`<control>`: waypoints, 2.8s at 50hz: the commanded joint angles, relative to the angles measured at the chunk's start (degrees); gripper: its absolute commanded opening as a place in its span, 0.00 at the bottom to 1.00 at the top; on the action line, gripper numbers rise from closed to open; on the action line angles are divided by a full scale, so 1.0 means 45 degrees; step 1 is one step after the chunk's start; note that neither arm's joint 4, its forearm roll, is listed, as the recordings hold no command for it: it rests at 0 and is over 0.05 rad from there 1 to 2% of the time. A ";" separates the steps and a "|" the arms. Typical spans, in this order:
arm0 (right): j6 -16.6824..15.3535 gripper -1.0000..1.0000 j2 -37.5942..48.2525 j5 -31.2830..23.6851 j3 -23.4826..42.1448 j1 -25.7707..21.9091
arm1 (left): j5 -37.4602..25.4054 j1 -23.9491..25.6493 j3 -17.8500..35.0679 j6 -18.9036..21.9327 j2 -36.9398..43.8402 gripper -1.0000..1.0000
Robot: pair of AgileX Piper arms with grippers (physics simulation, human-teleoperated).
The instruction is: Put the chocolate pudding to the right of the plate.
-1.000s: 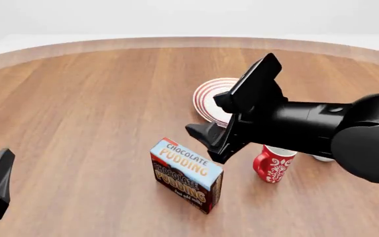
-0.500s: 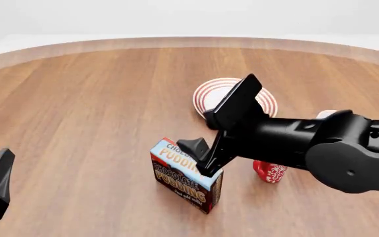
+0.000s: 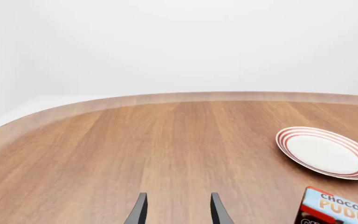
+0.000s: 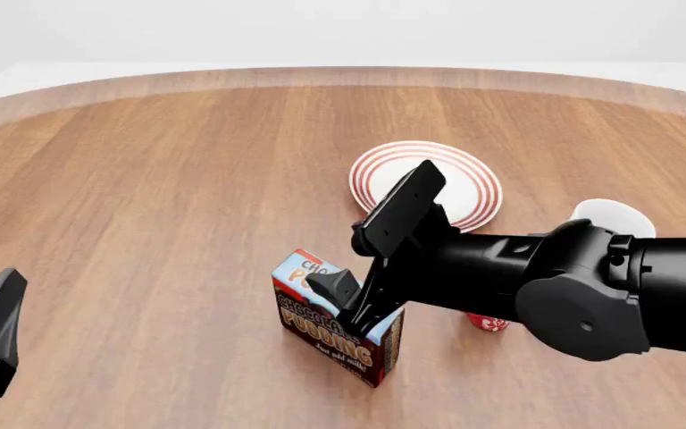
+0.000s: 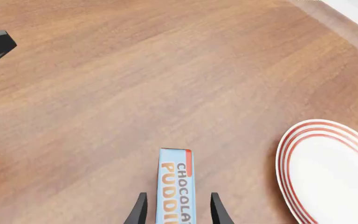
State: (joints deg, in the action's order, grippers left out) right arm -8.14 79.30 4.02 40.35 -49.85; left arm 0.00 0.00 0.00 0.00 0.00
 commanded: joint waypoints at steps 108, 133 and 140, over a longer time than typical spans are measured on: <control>0.1151 1.00 0.3229 0.2079 -0.0128 0.0203 | 0.0000 0.0000 0.0000 0.0000 0.0000 1.00; 0.1199 0.00 0.4026 0.2429 -0.0087 0.0450 | 0.0000 0.0000 0.0000 0.0000 0.0000 1.00; 0.1404 0.00 0.4097 0.2563 -0.0110 0.0350 | 0.0000 0.0000 0.0000 0.0000 0.0000 1.00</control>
State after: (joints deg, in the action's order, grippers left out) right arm -2.49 95.30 14.64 40.58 -48.92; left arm 0.00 0.00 0.00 0.00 0.00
